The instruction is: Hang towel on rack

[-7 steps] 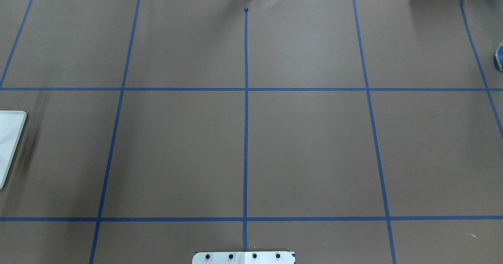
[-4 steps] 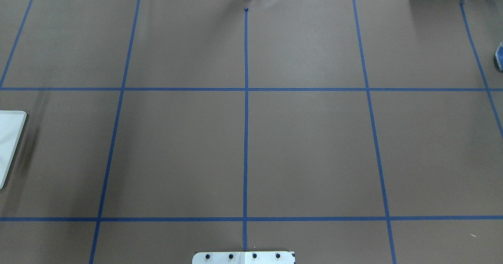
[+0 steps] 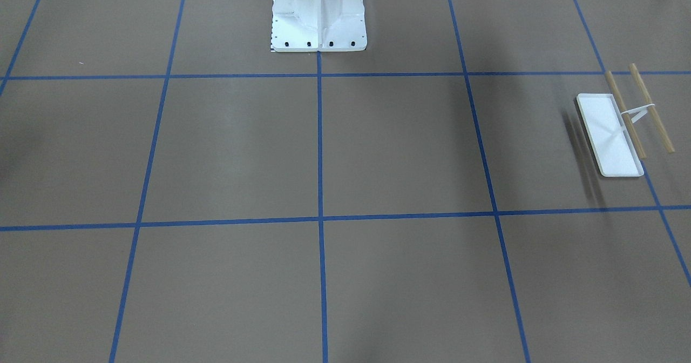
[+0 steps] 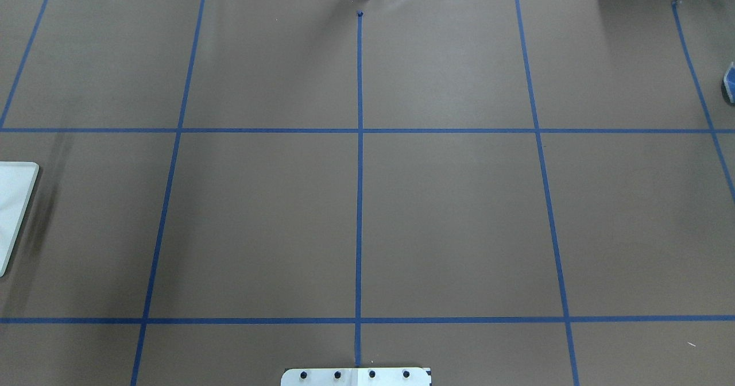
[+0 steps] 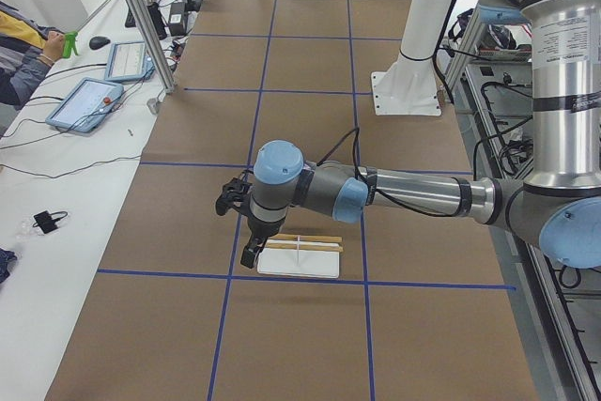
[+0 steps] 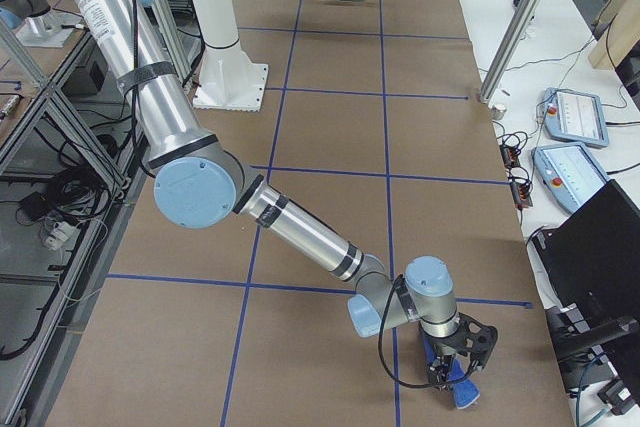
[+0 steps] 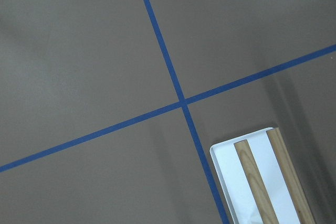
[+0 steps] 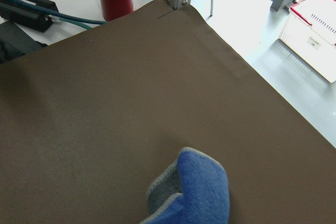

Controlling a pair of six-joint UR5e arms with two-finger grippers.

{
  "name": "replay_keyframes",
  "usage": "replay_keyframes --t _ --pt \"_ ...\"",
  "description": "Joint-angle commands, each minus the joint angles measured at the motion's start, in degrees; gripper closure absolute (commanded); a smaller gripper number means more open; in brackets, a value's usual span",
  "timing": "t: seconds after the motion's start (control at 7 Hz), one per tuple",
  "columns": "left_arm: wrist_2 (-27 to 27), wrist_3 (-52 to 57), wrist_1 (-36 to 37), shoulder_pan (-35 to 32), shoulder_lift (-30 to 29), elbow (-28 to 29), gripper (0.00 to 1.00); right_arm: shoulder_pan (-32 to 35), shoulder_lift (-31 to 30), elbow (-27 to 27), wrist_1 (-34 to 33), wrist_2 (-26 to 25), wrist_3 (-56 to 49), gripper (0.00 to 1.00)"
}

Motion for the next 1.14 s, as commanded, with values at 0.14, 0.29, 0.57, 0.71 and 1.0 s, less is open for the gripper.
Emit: replay_keyframes --t 0.14,0.29,0.57,0.71,1.0 --pt "0.0 0.0 0.0 0.0 -0.1 0.0 0.02 -0.1 -1.8 -1.3 4.8 0.0 1.6 0.08" --pt "0.0 0.0 0.1 0.0 0.0 0.1 0.02 -0.3 -1.7 -2.7 5.8 -0.3 1.6 0.08" --pt "0.0 0.0 0.0 0.1 0.0 0.2 0.02 -0.5 -0.5 -2.7 5.9 -0.4 2.8 0.1" --pt "0.0 0.0 0.1 0.1 0.0 0.3 0.02 -0.5 -0.3 -2.7 6.5 -0.3 6.3 0.11" --pt "0.0 0.0 0.0 0.0 0.0 0.1 0.02 -0.6 -1.4 -2.9 7.3 -0.1 6.8 0.11"
